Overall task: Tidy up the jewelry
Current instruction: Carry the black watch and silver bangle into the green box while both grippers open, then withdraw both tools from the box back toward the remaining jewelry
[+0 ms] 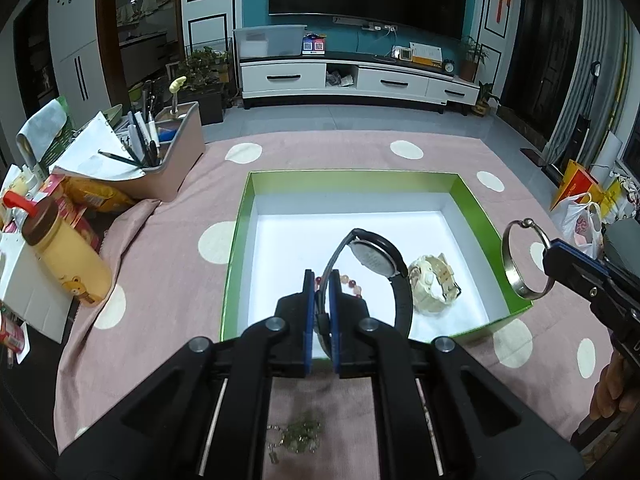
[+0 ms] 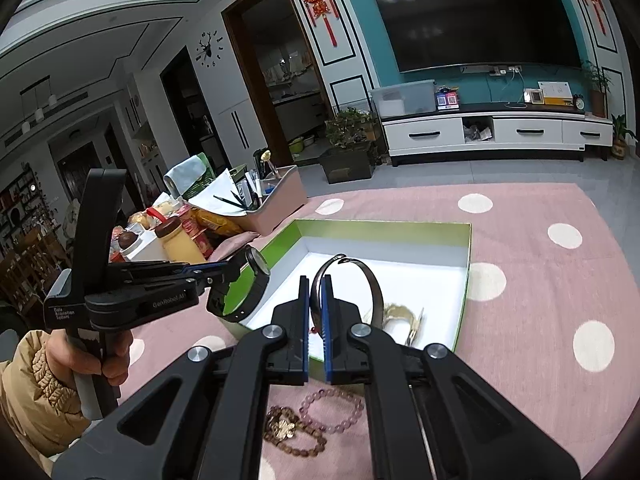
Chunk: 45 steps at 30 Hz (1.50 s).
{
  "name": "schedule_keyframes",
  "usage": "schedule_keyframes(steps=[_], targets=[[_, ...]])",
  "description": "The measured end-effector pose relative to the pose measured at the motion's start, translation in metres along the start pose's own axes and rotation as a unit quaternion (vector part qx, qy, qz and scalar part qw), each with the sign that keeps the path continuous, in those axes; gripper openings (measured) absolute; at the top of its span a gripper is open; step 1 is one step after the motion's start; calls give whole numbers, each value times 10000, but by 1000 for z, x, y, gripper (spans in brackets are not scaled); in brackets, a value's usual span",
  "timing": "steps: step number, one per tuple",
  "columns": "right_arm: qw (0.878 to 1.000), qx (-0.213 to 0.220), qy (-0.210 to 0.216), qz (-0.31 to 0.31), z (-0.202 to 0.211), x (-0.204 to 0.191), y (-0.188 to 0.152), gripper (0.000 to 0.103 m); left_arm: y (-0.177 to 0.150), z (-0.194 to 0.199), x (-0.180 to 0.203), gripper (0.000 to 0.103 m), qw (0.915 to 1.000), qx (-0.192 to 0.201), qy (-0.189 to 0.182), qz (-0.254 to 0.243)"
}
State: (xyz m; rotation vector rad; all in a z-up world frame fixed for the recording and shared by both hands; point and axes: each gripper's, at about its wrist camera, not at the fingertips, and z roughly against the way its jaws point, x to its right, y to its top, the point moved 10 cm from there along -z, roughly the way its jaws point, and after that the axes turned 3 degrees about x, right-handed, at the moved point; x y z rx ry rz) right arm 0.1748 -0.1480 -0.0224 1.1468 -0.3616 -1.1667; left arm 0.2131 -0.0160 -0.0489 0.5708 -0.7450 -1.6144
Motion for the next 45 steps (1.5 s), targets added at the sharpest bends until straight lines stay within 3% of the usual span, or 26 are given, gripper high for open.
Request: schedule_keyframes(steps=[10, 20, 26, 29, 32, 34, 38, 40, 45], targets=[[9999, -139, -13, 3, -24, 7, 1, 5, 6, -28, 5, 8, 9999, -114, 29, -102], [9980, -573, -176, 178, -59, 10, -16, 5, -9, -67, 4, 9, 9984, -536, 123, -126], [9963, -769, -355, 149, -71, 17, -23, 5, -16, -77, 0, 15, 9976, -669, 167, -100], [9967, -722, -370, -15, -69, 22, -21, 16, -15, -76, -2, 16, 9978, -643, 167, -91], [9972, -633, -391, -104, -63, 26, -19, 29, -12, -72, -2, 30, 9981, -597, 158, -89], [9975, -567, -402, -155, -56, 27, -17, 33, -12, -69, -2, 45, 9983, -558, 162, -79], [9975, -459, -456, -275, -41, 30, -15, 42, -11, -58, -1, 62, 9988, -477, 130, -47], [9972, -411, -525, -338, -30, 32, -16, 48, -10, -50, -2, 79, 9990, -430, 104, -10], [9959, -379, -685, -447, -4, 35, -25, 66, -14, -26, -9, 96, 9993, -337, 43, 126]])
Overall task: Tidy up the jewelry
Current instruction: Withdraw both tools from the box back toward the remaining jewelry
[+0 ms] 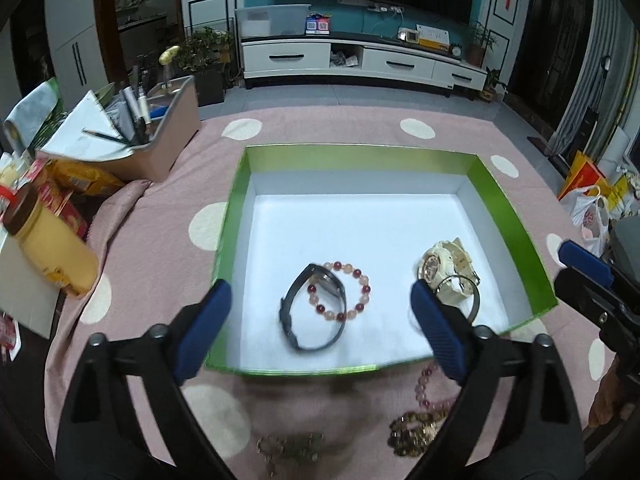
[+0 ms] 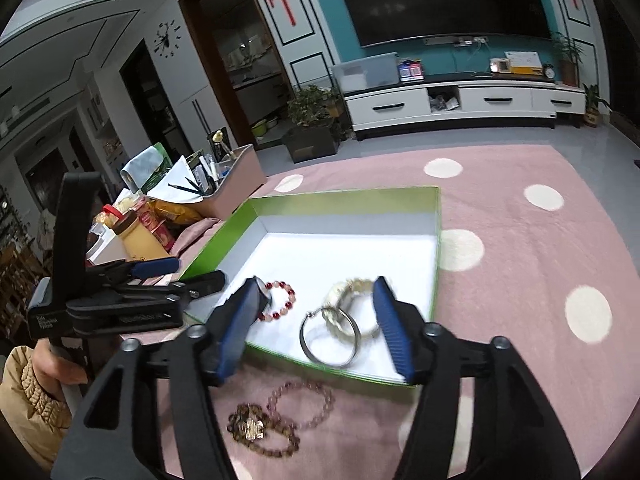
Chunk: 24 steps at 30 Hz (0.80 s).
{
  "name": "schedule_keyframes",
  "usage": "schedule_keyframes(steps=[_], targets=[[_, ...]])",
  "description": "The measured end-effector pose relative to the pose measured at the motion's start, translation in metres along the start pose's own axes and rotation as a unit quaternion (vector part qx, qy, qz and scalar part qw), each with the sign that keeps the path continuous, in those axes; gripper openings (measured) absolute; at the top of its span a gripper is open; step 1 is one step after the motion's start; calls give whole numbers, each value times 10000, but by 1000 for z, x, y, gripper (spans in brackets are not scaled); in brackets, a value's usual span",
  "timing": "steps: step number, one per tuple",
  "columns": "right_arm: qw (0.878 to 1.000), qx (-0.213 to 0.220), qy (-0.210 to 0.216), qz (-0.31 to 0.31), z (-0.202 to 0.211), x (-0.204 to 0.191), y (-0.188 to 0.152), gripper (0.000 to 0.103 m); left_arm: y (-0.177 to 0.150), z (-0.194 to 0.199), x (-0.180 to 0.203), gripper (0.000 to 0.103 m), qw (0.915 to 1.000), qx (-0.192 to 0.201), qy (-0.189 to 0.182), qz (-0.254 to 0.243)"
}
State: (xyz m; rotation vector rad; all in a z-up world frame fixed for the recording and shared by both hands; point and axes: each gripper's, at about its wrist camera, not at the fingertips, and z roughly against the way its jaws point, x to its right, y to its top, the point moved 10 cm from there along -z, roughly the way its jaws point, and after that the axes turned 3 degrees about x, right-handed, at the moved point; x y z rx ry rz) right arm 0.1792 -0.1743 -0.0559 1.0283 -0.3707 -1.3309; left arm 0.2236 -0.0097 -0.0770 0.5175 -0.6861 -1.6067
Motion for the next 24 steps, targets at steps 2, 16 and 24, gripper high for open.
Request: schedule_keyframes(steps=[2, 16, 24], targets=[[10000, -45, -52, -17, 10, 3, -8, 71, -5, 8, -4, 101, 9999, -25, -63, 90], [9992, -385, 35, -98, 53, -13, -72, 76, -49, 77, -46, 101, 9898, 344, -654, 1222], [9990, -429, 149, -5, 63, -35, -83, 76, -65, 101, -47, 101, 9902, 578, -609, 1120]])
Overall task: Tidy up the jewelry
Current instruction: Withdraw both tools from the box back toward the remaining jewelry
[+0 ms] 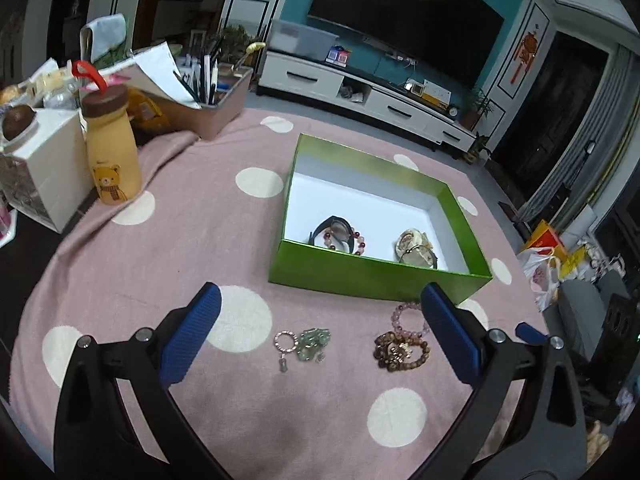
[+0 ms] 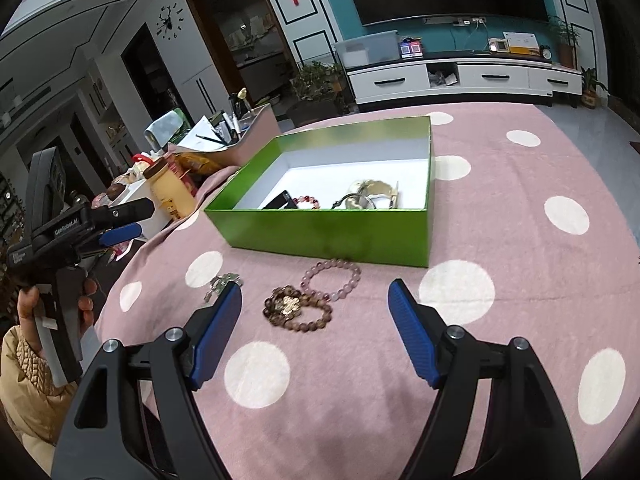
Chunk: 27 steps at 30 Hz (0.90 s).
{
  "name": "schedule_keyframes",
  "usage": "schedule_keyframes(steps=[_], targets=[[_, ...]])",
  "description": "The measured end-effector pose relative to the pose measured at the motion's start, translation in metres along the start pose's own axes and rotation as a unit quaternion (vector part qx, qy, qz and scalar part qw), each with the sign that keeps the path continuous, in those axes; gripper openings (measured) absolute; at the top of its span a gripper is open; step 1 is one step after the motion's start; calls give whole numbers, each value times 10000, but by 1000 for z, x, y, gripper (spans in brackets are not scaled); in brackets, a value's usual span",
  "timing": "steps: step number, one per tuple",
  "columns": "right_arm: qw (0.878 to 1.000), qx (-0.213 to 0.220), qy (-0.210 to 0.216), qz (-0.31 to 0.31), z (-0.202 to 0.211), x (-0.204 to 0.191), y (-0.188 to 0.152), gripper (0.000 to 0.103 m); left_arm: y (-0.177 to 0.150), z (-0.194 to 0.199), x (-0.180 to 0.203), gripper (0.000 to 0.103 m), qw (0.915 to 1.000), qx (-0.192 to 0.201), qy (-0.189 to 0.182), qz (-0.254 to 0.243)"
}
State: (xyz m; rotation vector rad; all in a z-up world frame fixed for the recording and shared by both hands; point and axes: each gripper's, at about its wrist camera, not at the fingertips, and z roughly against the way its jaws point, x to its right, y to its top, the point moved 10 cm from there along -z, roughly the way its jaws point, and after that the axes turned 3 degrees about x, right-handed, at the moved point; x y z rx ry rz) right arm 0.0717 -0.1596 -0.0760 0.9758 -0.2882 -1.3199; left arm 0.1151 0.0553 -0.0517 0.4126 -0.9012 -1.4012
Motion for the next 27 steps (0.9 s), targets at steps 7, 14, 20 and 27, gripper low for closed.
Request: schedule_keyframes(steps=[7, 14, 20, 27], targets=[[9997, -57, -115, 218, 6, -5, -9, 76, -29, -6, 16, 101, 9947, -591, -794, -287], [9988, -234, -113, 408, -2, -12, -24, 76, -56, -22, 3, 101, 9909, -795, 89, -1085], [9982, -313, -50, 519, -16, -22, -29, 76, -68, -36, -2, 97, 9927, -688, 164, -975], [9984, -377, 57, 421, -30, -24, -35, 76, -73, -55, -7, 71, 9894, -814, 193, -1188]])
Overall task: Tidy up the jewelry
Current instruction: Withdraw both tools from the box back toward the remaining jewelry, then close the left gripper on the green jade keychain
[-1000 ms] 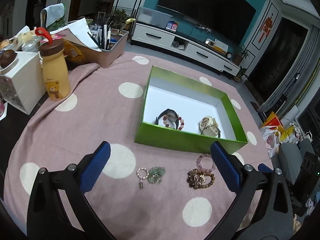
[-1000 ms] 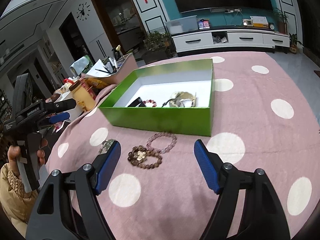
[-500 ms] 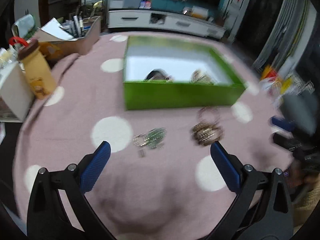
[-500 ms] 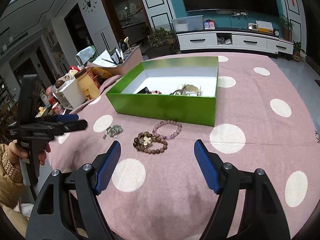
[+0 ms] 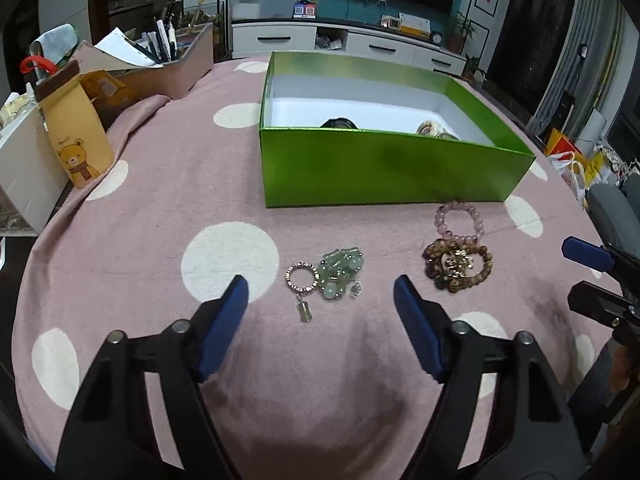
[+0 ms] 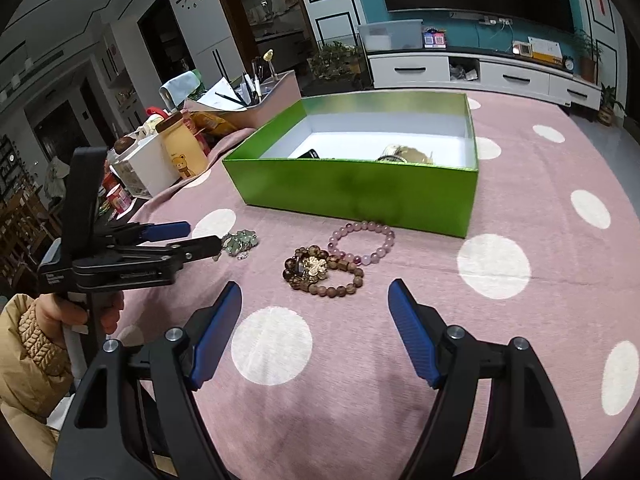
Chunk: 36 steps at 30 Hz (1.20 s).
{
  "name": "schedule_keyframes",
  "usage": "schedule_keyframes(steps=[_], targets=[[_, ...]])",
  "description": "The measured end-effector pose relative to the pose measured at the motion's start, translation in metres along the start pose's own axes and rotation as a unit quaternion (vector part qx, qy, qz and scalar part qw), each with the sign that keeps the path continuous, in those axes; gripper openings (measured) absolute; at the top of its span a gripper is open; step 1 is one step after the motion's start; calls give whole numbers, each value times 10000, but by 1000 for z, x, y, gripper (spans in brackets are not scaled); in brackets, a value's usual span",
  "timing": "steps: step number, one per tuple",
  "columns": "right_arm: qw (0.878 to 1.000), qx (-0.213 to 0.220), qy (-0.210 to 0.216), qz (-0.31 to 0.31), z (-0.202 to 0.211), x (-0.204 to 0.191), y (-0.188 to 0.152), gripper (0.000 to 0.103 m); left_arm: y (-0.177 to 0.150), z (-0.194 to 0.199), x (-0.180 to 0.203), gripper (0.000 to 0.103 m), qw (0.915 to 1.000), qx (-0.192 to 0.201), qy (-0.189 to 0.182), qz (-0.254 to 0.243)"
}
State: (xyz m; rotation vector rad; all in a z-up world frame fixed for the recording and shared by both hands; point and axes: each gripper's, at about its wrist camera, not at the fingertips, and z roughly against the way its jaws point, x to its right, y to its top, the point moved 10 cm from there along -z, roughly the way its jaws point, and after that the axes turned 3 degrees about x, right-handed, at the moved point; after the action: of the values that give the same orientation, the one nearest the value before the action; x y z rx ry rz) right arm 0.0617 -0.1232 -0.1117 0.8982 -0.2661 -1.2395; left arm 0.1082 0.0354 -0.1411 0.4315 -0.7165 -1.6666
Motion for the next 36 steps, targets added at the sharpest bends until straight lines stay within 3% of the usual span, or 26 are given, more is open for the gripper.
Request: schedule_keyframes(steps=[4, 8, 14, 20, 24, 27, 36], targets=[[10000, -67, 27, -46, -7, 1, -3, 76, 6, -11, 4, 56, 9999, -29, -89, -122], [9999, -106, 53, -85, -11, 2, -4, 76, 9, -27, 13, 49, 9992, -144, -184, -339], [9998, -141, 51, -142, -16, 6, -6, 76, 11, -46, 21, 30, 9970, -354, -205, -651], [9997, -175, 78, -161, -19, 8, -6, 76, 8, -51, 27, 25, 9941, -462, -118, -976], [9996, -166, 171, -129, -22, 3, -3, 76, 13, -42, 29, 13, 9965, -339, -376, -664], [9994, -173, 271, -94, -24, -2, -2, 72, 19, -32, 28, 13, 9976, -172, -624, -258], [9978, -263, 598, -122, -38, -19, 0, 42, 26, 1, 22, 13, 9939, 257, -976, 435]])
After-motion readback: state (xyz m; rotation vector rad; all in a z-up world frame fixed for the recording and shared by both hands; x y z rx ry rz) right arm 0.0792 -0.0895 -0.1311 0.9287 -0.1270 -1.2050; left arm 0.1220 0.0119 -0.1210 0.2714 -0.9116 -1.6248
